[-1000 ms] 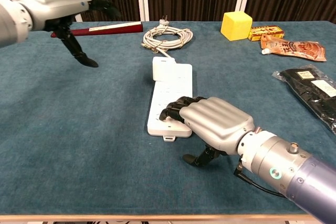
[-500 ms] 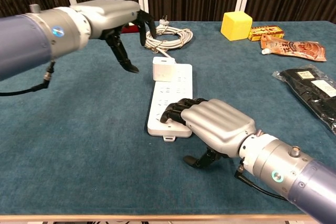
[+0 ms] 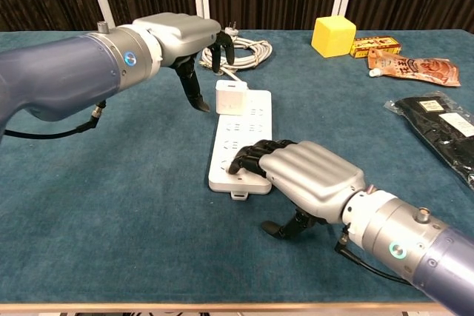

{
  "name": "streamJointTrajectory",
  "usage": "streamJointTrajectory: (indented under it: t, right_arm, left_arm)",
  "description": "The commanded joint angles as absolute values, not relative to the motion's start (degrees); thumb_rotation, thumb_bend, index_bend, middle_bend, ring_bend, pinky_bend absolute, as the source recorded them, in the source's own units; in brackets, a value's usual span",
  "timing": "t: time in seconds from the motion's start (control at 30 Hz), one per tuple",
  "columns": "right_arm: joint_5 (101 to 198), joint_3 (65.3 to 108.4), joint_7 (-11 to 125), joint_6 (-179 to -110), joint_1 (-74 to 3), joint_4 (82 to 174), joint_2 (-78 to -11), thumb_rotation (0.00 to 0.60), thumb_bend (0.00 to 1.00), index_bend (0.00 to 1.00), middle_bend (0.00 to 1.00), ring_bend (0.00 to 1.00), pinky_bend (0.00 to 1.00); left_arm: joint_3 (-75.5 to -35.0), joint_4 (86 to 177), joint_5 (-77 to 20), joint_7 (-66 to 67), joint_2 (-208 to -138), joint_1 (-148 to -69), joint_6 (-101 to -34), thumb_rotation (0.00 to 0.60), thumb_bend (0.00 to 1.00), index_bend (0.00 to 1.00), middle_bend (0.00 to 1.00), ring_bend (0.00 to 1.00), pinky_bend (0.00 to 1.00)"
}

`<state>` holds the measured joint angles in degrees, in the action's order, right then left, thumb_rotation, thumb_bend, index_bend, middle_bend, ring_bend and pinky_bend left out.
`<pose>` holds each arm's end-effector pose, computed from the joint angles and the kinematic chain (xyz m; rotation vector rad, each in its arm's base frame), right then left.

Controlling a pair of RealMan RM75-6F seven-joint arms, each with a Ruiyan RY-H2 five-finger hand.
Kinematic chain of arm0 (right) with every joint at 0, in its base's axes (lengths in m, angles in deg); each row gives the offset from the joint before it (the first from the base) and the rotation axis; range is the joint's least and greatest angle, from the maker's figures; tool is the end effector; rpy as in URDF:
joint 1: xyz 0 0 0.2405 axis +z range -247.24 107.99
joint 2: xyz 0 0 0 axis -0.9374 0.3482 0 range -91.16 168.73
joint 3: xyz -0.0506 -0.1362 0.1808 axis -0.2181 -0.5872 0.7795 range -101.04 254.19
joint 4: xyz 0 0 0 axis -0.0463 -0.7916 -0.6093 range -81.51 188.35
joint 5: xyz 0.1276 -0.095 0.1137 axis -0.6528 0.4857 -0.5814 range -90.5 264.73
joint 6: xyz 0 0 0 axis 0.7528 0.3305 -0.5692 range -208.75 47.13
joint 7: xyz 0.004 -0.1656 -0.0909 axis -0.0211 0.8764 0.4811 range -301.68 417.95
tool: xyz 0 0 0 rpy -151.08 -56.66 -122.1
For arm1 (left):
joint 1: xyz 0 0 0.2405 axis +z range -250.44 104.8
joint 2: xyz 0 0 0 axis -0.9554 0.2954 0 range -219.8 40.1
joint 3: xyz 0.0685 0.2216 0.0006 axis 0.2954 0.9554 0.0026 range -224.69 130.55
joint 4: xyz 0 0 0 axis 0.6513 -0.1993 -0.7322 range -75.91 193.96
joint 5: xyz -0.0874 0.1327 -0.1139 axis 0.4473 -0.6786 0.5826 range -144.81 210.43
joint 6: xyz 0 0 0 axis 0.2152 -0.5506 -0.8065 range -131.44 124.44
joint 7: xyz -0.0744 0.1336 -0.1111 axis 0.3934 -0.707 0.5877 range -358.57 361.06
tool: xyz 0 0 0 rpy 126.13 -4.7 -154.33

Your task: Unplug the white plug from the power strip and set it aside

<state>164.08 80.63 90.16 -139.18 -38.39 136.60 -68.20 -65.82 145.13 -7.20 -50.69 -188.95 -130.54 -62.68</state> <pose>-0.0870 -0.2595 -0.1123 2.0613 -0.8901 0.9585 -0.0179 0.3838 -0.0506 -1.8990 -0.7483 -0.8063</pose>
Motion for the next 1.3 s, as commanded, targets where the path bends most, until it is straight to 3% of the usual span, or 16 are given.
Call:
streamJointTrajectory:
  t: [0.03,0.5,1.3]
  right_arm:
    - [164.05,80.50,90.14,-139.21,-38.37,136.45,-68.13,0.600,0.39,0.22,0.18,0.10,0.16]
    - [163.61,80.42,89.37,-139.57,-38.33,136.20,-67.29,0.600,0.39,0.22,0.18,0.10,0.16]
    - [163.31,80.20,87.55,-139.67,-38.07,134.42,-67.65,0.600,0.39,0.22,0.18,0.10,0.16]
  left_arm:
    - [-65.88,143.36,-5.54,-51.54,-190.21,-131.82,-62.60,0.600,0.12,0.28,0.31,0.14,0.19]
    - [-66.15,135.34,-1.42,-52.24,-195.40,-136.18,-61.02,0.600,0.25,0.35,0.38,0.15,0.19]
    - [-64.81,125.41,-0.34,-49.98,-200.61,-138.22,-58.61,0.600,0.27,0.44,0.48,0.17,0.20]
